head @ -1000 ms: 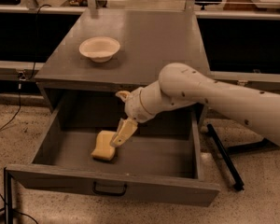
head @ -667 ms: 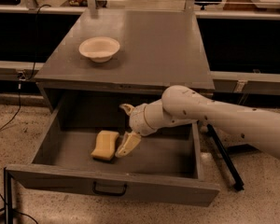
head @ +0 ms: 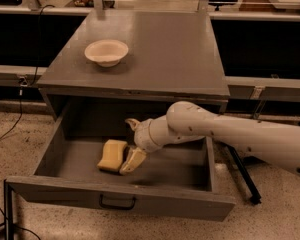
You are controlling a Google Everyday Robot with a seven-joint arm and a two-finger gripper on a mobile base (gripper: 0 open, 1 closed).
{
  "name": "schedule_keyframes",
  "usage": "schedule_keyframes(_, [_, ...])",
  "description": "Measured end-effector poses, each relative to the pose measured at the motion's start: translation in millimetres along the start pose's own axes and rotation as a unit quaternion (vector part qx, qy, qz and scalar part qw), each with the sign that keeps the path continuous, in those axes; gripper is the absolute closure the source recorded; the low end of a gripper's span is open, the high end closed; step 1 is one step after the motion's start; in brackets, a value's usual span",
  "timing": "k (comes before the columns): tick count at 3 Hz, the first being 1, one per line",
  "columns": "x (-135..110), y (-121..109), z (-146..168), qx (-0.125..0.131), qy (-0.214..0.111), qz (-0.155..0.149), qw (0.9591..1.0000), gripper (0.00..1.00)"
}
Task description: Pick sponge from top drawer and place on counter
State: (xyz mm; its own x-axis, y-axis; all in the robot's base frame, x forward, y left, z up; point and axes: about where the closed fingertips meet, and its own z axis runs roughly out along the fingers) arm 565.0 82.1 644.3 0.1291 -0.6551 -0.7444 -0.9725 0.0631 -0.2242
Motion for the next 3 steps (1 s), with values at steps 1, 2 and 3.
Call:
schedule_keyframes(1, [4, 8, 33, -0.002, 0.003, 0.000, 1.0000, 0.00])
schedule_keyframes(2, [11, 13, 63, -0.026, -0.008, 0.042, 0.9988, 0.02])
schedule_keyframes(3, [14, 15, 71, -0.038, -0.020, 0.072, 0.9965, 0.25])
